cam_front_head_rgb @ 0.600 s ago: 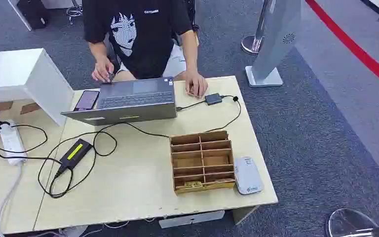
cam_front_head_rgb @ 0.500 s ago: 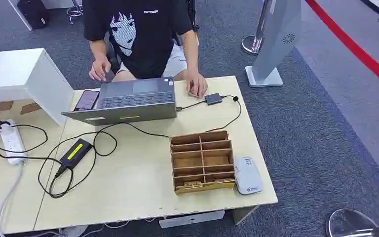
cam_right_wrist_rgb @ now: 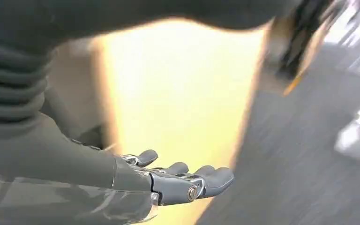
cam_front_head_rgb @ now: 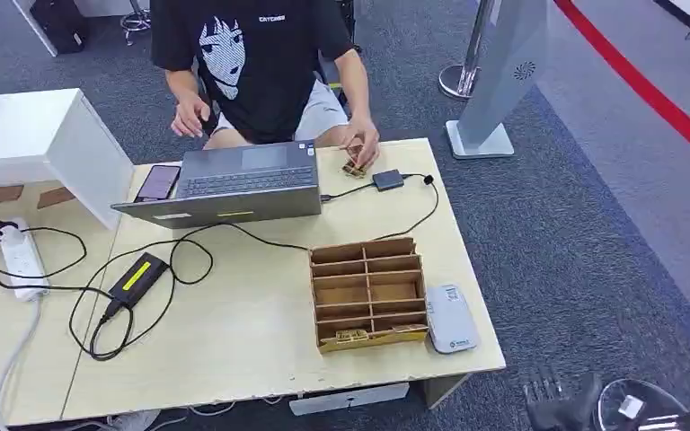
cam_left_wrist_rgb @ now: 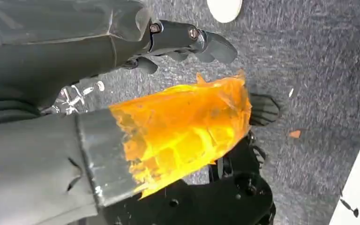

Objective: Pass the card to the sensor for recognition and then transmit it.

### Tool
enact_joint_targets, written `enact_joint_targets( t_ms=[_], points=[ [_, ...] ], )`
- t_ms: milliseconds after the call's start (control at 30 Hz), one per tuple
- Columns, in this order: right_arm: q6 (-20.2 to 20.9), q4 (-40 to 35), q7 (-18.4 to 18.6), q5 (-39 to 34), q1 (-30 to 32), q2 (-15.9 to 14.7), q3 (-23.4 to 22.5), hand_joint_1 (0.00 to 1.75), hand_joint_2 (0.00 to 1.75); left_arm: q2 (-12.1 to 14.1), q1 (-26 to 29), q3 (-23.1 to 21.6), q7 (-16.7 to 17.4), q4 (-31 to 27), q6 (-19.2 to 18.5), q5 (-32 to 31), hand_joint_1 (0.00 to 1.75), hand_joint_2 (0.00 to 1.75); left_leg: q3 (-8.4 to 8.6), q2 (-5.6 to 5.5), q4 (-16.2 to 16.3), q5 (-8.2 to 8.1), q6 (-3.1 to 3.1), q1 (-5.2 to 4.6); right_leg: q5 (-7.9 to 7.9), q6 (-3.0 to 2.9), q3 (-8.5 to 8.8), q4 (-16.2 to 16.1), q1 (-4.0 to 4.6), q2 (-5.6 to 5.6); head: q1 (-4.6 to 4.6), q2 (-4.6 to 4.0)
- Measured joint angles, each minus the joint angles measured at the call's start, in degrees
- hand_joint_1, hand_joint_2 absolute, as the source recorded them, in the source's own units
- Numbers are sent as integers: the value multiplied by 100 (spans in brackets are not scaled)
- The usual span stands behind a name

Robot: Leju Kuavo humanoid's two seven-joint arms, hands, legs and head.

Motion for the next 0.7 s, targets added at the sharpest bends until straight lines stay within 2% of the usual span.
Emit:
enact_joint_targets(
  t_ms=[33, 67, 167, 233, 267, 300, 367, 567, 633, 700],
  points=[
    [89, -50, -51, -48, -90, -35, -11, 0, 0, 0, 0, 0, 0, 0, -4, 9, 0, 0, 1, 0, 0, 1, -1, 0, 1, -1, 1, 0, 0, 1, -2, 2],
    [170, -103, -173, -94, -160, -38, -11, 0, 175, 0, 0, 0, 0, 0, -9, 24, 0, 0, 2, -2, 0, 1, -1, 0, 1, -1, 3, 0, 0, 0, -2, 0],
    [165, -403, -904, -25, -286, -40, 146, 0, 175, -4, 8, 0, -9, 0, -11, 53, 0, 0, -1, -7, 0, 4, 2, -2, 1, 0, 2, 1, -2, -8, -4, 0],
    [-258, -759, -1930, 362, -335, -42, 445, 0, 175, -13, 13, 0, -39, 0, -2, 53, 0, 0, 0, -5, 0, 3, 2, -1, 0, 0, 3, 2, -2, -6, -4, 0],
    [-615, -1061, -2528, 721, -327, -40, 711, 0, 175, -22, 13, 2, -63, 0, 7, 53, 0, 0, -1, -5, 0, 3, 2, -2, 0, 0, 2, 2, -2, -6, -2, 0],
    [-883, -1301, -2847, 939, -320, -37, 937, 0, 175, -35, 15, 2, -81, 0, 9, 53, 0, 0, -1, -3, 0, 3, 2, -1, 0, 0, 2, 1, -1, -4, -4, 2],
    [-1258, -1909, -3076, 1251, -246, -9, 1380, 0, 175, -48, 13, 4, -101, 0, 13, 53, 0, 0, 1, 0, 0, 2, 2, -1, 0, 0, 2, 1, -1, 1, -4, 0],
    [-2213, -4143, -3169, 2454, 232, 306, 2409, 0, 175, -72, 24, 7, -122, 0, 7, 53, 0, 0, -3, -5, 0, 3, 1, 1, -1, -1, -1, 3, 1, -5, 0, 0],
    [-2841, -5162, -3185, 3033, 566, 498, 2913, 0, 175, -76, 34, 28, -122, 0, 26, 53, 0, 0, -6, -11, -2, 3, 1, 6, -5, -1, -2, 4, 5, -10, 0, 0],
    [-3903, -6065, -3187, 3797, 832, 544, 3689, 0, 175, -77, 37, 53, -85, 0, 41, 53, 0, 0, -6, 0, -2, 2, 0, 6, -3, -3, -5, 5, 6, 6, -7, 0]
  ],
)
